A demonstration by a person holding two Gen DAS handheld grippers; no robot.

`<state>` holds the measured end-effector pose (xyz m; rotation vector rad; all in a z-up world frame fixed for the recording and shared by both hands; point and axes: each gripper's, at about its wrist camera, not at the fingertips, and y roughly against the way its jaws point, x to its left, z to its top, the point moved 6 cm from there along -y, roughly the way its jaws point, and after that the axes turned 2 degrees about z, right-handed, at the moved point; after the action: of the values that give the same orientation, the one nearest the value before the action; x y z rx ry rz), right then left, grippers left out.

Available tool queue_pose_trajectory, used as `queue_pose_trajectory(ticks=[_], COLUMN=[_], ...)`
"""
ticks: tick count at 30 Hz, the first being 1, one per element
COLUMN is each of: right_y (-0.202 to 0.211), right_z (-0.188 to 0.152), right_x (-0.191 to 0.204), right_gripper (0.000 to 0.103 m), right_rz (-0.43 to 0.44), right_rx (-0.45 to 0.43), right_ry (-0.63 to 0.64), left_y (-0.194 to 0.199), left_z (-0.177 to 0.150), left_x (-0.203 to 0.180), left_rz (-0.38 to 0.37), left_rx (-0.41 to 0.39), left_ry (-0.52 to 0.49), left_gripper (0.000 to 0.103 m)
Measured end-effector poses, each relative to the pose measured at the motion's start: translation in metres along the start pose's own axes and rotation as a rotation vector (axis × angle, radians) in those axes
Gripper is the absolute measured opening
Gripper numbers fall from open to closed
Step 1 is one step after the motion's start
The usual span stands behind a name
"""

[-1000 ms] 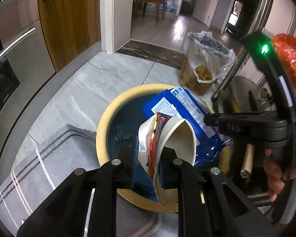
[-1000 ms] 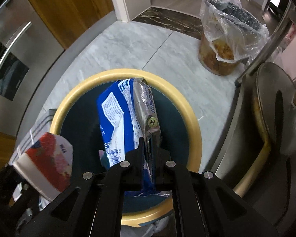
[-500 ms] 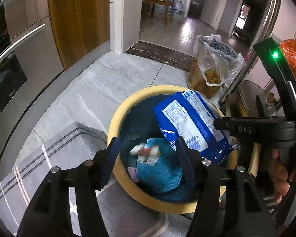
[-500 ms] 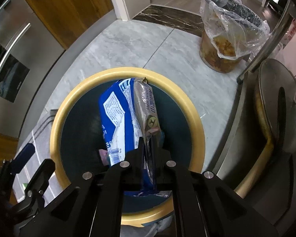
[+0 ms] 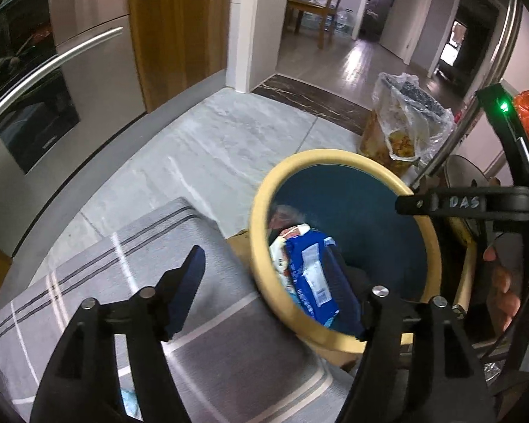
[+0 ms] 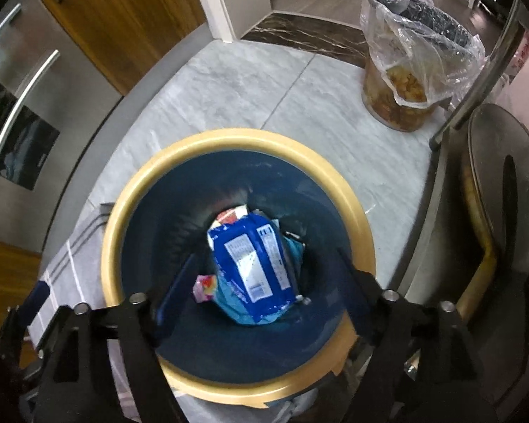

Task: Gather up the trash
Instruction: 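Carry the paper cup and wipes packet over the bin and open both tools, then grasp the clear plastic wrap with the right tool while the left tool approaches the foil pack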

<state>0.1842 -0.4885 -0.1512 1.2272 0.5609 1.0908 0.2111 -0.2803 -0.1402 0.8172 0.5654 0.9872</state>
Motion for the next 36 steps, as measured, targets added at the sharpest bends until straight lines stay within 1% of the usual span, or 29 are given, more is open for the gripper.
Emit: queue_pose_trajectory(ticks=[2, 3, 5, 8, 10, 13, 16, 17, 20, 22, 25, 26, 28, 29, 31, 34, 36], right_y=[0.003, 0.005, 0.010, 0.020, 0.029, 0.046, 0.072, 0.082, 0.103, 0.112, 0.115, 0.114, 0.112, 0.109, 0.101, 0.082, 0.065], right_z=[0.000, 0.000, 0.000, -0.001, -0.003, -0.007, -0.012, -0.016, -0.029, -0.042, -0.062, -0.071, -0.087, -0.098, -0.115, -0.137, -0.150], right_x=[0.001, 0.002, 0.005, 0.009, 0.014, 0.030, 0.057, 0.068, 0.098, 0.117, 0.136, 0.140, 0.148, 0.154, 0.165, 0.181, 0.194], right_gripper=[0.087, 0.088, 0.093, 0.094, 0.094, 0.094, 0.094, 0.094, 0.095, 0.095, 0.096, 0.096, 0.096, 0.096, 0.096, 0.096, 0.096], right_rz=[-0.005, -0.003, -0.005, -0.018, -0.027, 0.032, 0.075, 0.085, 0.102, 0.117, 0.117, 0.111, 0.121, 0.143, 0.177, 0.196, 0.191], right_rx=[-0.007, -0.012, -0.026, -0.061, -0.086, -0.128, -0.201, -0.227, -0.290, -0.309, -0.296, -0.283, -0.247, -0.226, -0.172, -0.087, -0.036], right_ry=[0.003, 0.003, 0.008, 0.035, 0.046, 0.059, 0.112, 0.141, 0.224, 0.265, 0.267, 0.258, 0.234, 0.219, 0.209, 0.224, 0.247], left_y=[0.005, 0.009, 0.018, 0.042, 0.066, 0.106, 0.148, 0.156, 0.189, 0.202, 0.204, 0.200, 0.190, 0.186, 0.181, 0.177, 0.175], left_z=[-0.002, -0.002, -0.003, -0.008, -0.014, -0.023, -0.035, -0.037, -0.059, -0.074, -0.099, -0.107, -0.117, -0.123, -0.134, -0.149, -0.153], left_x=[0.007, 0.010, 0.018, 0.032, 0.044, 0.061, 0.080, 0.084, 0.110, 0.126, 0.147, 0.155, 0.168, 0.179, 0.194, 0.211, 0.215], left_rz=[0.026, 0.041, 0.062, 0.073, 0.086, 0.128, 0.163, 0.169, 0.200, 0.216, 0.260, 0.283, 0.291, 0.284, 0.290, 0.325, 0.324], left_rx=[-0.007, -0.012, -0.024, -0.042, -0.054, -0.091, -0.130, -0.136, -0.153, -0.154, -0.136, -0.115, -0.079, -0.066, -0.051, -0.010, 0.003], left_ry=[0.004, 0.008, 0.021, 0.046, 0.051, 0.033, 0.021, 0.021, 0.057, 0.090, 0.103, 0.108, 0.147, 0.190, 0.237, 0.263, 0.272], left_gripper=[0.078, 0.080, 0.089, 0.094, 0.096, 0.097, 0.097, 0.097, 0.097, 0.097, 0.097, 0.097, 0.097, 0.097, 0.097, 0.097, 0.097])
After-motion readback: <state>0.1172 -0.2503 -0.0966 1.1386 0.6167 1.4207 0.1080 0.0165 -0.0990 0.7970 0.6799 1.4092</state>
